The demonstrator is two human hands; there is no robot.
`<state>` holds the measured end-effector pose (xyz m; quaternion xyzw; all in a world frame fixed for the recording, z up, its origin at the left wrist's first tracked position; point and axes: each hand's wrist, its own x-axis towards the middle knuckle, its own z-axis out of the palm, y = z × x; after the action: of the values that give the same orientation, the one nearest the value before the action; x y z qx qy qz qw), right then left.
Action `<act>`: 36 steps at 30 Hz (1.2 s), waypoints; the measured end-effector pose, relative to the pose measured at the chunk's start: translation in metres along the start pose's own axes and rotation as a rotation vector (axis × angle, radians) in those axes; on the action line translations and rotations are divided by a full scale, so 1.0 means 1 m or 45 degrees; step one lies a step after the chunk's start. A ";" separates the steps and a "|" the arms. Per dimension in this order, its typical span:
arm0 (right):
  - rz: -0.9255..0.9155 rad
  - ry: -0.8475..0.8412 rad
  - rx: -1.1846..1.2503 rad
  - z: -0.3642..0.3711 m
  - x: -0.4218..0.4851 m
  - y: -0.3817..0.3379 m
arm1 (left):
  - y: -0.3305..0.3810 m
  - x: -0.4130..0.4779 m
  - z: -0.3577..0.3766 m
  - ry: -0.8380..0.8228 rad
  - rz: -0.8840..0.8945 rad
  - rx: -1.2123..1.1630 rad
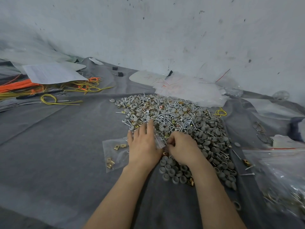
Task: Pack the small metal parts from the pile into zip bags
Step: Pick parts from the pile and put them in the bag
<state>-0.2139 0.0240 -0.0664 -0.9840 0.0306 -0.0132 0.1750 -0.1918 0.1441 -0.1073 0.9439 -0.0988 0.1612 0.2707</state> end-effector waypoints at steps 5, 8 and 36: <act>0.006 0.198 0.161 0.004 0.004 0.003 | 0.012 -0.007 -0.002 0.115 0.341 -0.046; 0.039 0.412 0.316 0.003 0.009 0.006 | 0.022 -0.010 -0.002 0.078 0.560 -0.162; -0.023 0.555 0.328 0.007 0.007 0.003 | -0.019 0.011 -0.018 0.083 -0.021 -0.348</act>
<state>-0.2072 0.0229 -0.0741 -0.9276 0.0570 -0.2306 0.2882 -0.1807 0.1682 -0.0977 0.8933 -0.1031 0.1746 0.4011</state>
